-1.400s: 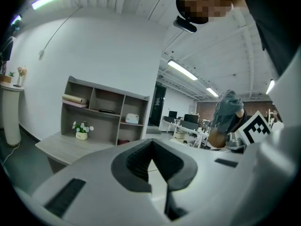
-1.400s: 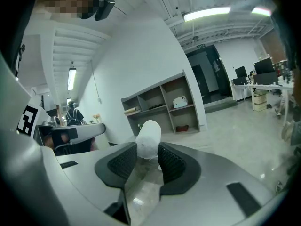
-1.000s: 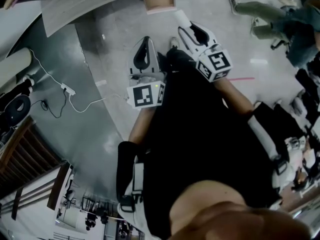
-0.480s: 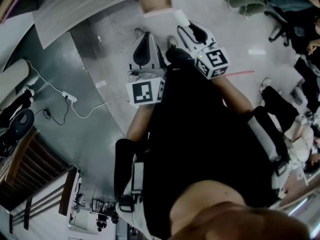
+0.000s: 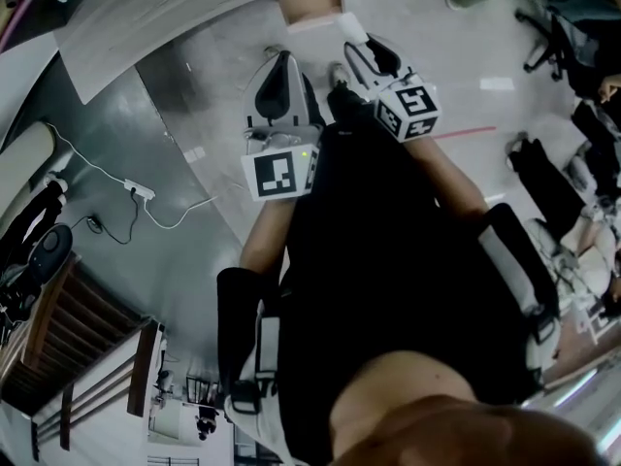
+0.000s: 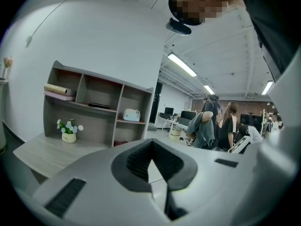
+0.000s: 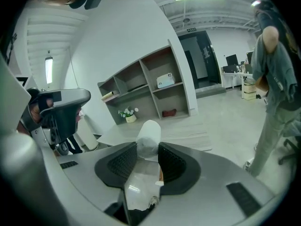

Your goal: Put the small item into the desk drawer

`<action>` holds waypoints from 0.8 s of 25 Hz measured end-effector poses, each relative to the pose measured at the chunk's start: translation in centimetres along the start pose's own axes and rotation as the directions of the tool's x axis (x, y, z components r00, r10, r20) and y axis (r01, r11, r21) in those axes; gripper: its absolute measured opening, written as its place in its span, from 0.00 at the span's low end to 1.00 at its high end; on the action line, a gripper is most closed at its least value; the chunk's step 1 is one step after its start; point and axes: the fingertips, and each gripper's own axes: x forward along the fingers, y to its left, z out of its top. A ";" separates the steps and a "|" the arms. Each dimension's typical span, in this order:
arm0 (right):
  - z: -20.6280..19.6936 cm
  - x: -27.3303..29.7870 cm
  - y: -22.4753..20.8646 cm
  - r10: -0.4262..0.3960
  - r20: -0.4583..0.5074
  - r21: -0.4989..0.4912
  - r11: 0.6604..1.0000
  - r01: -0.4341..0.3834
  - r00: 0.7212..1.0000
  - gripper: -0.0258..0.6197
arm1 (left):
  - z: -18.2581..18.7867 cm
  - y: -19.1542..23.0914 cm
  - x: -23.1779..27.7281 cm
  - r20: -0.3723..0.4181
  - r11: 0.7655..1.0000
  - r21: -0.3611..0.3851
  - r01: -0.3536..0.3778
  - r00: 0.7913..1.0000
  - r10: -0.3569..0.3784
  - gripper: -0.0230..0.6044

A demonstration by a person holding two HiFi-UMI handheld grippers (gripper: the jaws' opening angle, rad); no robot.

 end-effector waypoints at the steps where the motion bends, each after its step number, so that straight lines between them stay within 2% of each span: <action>1: -0.2 0.6 0.0 0.000 -0.008 0.007 1.000 0.000 1.000 0.25 | 0.0 0.4 0.2 -0.001 1.000 -0.003 -0.002 1.000 0.002 0.03; 10: -2.4 5.4 -0.7 -0.015 -0.113 0.014 1.000 0.017 0.993 0.25 | 0.2 2.5 1.3 -0.005 0.999 -0.039 -0.015 1.000 0.014 0.03; 20: -7.9 9.7 -3.7 -0.060 -0.256 0.029 0.997 0.070 0.965 0.25 | -0.1 3.2 2.8 -0.019 0.998 -0.066 -0.017 1.000 0.015 0.03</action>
